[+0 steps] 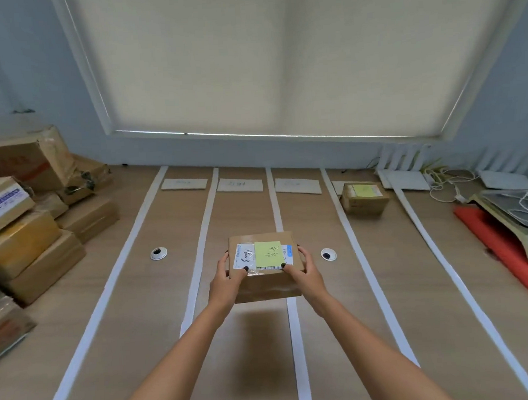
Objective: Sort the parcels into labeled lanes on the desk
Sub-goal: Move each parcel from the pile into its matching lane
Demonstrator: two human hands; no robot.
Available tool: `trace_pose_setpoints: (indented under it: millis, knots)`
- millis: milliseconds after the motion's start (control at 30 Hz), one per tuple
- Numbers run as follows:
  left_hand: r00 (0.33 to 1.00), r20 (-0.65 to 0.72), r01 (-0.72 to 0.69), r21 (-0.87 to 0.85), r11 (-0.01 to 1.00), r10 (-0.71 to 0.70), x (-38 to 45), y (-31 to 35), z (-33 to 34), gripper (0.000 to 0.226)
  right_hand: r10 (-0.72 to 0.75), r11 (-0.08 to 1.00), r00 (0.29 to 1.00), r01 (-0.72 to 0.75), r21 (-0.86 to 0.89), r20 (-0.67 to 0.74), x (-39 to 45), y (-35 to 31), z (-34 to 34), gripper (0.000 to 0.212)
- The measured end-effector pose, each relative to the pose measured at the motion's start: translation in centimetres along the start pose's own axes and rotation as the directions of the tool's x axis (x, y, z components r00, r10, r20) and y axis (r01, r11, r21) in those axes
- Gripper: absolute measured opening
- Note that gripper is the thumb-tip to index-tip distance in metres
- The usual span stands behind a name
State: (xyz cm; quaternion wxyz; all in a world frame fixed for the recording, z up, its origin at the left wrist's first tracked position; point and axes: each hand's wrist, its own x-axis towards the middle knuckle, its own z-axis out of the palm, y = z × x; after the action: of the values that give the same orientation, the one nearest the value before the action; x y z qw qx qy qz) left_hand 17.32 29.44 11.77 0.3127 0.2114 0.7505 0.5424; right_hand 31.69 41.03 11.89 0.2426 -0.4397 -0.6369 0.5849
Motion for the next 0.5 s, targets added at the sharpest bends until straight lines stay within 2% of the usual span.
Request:
trace_pose_setpoints:
  millis: [67, 167, 300, 500]
  knots:
    - [0.999, -0.044, -0.008, 0.033, 0.999, 0.009, -0.1, 0.3, 1.3, 0.058, 0.016, 0.999, 1.0, -0.016, 0.031, -0.01, -0.1, 0.1, -0.9, 0.056]
    - [0.998, -0.057, -0.026, 0.076, 0.997, 0.03, -0.1, 0.5, 3.9, 0.057, 0.059, 0.988, 0.992, -0.042, 0.147, -0.112, -0.8, 1.4, -2.3, 0.05]
    - [0.991, -0.13, 0.044, 0.094, 0.995, -0.031, -1.1, 0.8, 9.1, 0.051, 0.107, 0.979, 0.98, -0.075, 0.187, -0.168, -1.1, 3.6, -5.8, 0.045]
    - [0.996, -0.083, 0.035, 0.104, 0.994, -0.026, -1.6, 2.5, 18.0, 0.049, 0.122, 0.976, 0.973, -0.081, 0.204, -0.198, 1.6, 5.5, -14.7, 0.047]
